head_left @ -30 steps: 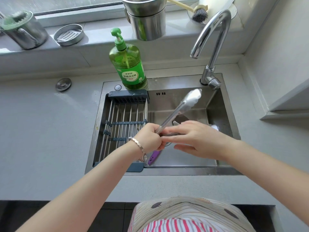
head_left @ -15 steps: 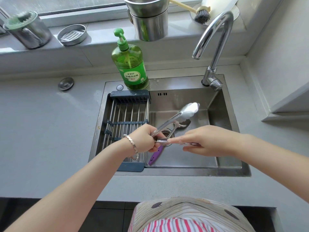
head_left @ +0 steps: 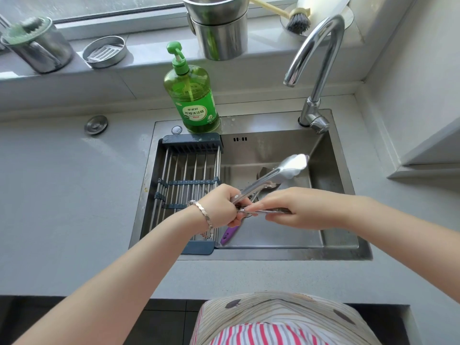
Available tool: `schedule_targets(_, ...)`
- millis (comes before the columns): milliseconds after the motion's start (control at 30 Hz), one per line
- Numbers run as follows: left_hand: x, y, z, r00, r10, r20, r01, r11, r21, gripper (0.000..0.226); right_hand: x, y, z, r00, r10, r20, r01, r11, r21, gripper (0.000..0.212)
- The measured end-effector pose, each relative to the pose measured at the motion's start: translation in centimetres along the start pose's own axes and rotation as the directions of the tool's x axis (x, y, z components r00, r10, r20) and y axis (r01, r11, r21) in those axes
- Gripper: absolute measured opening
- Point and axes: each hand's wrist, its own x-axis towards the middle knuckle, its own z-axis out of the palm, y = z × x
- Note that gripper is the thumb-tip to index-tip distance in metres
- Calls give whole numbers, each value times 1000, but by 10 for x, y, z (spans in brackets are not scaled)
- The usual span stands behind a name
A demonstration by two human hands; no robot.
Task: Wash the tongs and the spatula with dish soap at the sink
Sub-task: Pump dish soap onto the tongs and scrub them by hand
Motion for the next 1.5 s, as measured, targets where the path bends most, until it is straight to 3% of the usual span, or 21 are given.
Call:
schedule_targets(300, -2, -6, -7, 1000, -9, -22, 9, 1000, 18, 42, -9, 4, 0, 1000, -6, 2, 6, 997, -74, 47)
schedule_targets(400, -1, -5, -4, 1000, -5, -14, 5, 1000, 30, 43, -9, 6, 5, 995, -47, -91, 41, 996, -74, 41)
schedule_targets(467, -1, -4, -4, 1000, -2, 8, 2, 1000, 27, 43, -8, 4, 9, 927, -174, -331, 171, 985, -38, 27)
schedule_targets(533, -1, -3, -4, 999, -9, 45, 8, 1000, 17, 42, -10, 0, 10, 779, -264, -568, 278, 959, -64, 25)
schedule_targets(600, -1, -4, -6, 998, -27, 65, 25, 999, 28, 42, -11, 0, 8, 721, -292, -628, 269, 954, -135, 25)
schedule_targets(733, 3, -10, -12, 999, -35, -5, 35, 999, -31, 41, -12, 13, 8, 812, -206, -547, 86, 968, -236, 33)
schedule_targets(867, 5, -17, -20, 999, -49, -14, 48, 995, -93, 41, -16, 33, 12, 805, -191, -561, 33, 959, -281, 27)
schedule_targets(967, 4, -18, -19, 998, -41, 57, 49, 985, -166, 51, -14, 41, 11, 776, -205, -596, 64, 966, -249, 43)
schedule_targets(1033, 4, -21, -23, 995, 9, 104, 33, 917, -397, 50, -7, 43, 10, 774, -191, -603, 50, 969, -244, 46)
schedule_targets(1100, 4, -21, -28, 995, 66, 70, -6, 769, -640, 30, 1, 47, 8, 782, -155, -604, 22, 975, -221, 42)
schedule_targets(1133, 4, -20, -31, 997, 60, 37, -17, 709, -705, 17, 6, 48, 6, 789, -110, -604, -3, 983, -183, 36)
schedule_targets(1167, 6, -20, -34, 999, 33, 8, -16, 673, -739, 23, 11, 50, 4, 797, -58, -601, -36, 989, -144, 29)
schedule_targets(1267, 10, -18, -48, 992, -72, -106, -31, 666, -746, 42, 33, 54, -10, 802, 100, -589, -175, 982, -70, 23)
schedule_targets(1400, 16, -22, -82, 935, -185, -303, -78, 727, -683, 38, 68, 42, -49, 808, 274, -522, -364, 928, -75, 29)
schedule_targets(1500, 25, -18, -109, 888, -257, -381, -65, 750, -658, 29, 105, 18, -82, 839, 322, -438, -378, 925, -45, 32)
